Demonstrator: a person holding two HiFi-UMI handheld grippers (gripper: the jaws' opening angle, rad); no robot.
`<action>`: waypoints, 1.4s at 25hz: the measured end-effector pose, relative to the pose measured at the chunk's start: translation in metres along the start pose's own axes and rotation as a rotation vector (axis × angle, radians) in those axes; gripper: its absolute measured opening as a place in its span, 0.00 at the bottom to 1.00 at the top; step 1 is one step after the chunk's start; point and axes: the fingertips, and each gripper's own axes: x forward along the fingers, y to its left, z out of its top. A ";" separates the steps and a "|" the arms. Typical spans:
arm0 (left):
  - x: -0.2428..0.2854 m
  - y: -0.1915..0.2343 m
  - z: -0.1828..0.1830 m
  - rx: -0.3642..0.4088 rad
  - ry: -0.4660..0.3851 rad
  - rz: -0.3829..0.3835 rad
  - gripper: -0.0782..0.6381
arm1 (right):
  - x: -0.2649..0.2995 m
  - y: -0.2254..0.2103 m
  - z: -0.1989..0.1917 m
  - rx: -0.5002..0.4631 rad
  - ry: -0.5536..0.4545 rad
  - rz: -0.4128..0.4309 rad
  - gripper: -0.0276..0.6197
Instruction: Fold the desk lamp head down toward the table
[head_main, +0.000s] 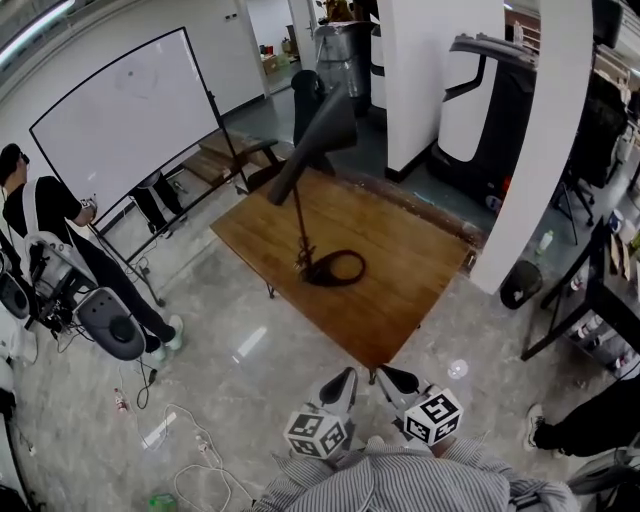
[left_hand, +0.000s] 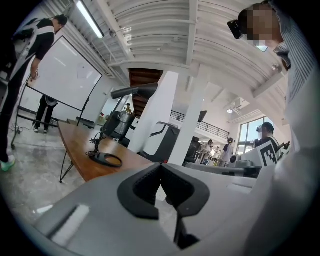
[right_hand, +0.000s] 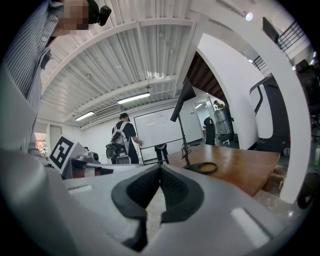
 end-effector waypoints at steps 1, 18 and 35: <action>0.002 0.007 0.000 0.007 0.000 0.020 0.12 | 0.003 -0.004 -0.001 0.001 0.002 0.004 0.04; 0.110 0.173 0.117 0.195 -0.010 0.056 0.24 | 0.148 -0.112 0.154 -0.282 -0.186 -0.060 0.05; 0.231 0.246 0.182 0.286 0.043 -0.035 0.28 | 0.210 -0.170 0.277 -0.440 -0.304 -0.113 0.08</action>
